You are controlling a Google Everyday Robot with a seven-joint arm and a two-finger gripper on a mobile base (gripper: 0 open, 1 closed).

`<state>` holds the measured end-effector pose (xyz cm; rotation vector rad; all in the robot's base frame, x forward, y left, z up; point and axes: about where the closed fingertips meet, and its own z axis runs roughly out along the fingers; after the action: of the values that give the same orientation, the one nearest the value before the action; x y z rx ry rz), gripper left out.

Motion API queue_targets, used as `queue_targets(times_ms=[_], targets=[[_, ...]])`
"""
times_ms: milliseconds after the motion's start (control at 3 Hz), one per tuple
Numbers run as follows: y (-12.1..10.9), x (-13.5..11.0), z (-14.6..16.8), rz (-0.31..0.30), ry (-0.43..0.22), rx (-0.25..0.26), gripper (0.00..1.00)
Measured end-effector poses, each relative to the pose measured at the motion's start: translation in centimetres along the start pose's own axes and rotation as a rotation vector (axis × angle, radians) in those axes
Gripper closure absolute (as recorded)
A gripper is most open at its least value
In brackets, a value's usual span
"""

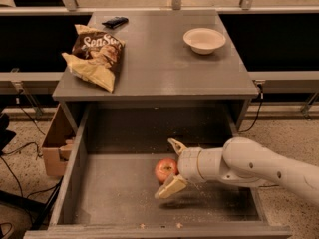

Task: Pick apple from top drawer and place on counter

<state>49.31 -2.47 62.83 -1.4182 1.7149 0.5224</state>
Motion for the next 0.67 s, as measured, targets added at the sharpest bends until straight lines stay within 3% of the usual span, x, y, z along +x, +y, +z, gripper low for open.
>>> queue_targets(times_ms=[667], targets=[[1.36,1.64,1.01,0.018,0.045,-0.033,0.46]])
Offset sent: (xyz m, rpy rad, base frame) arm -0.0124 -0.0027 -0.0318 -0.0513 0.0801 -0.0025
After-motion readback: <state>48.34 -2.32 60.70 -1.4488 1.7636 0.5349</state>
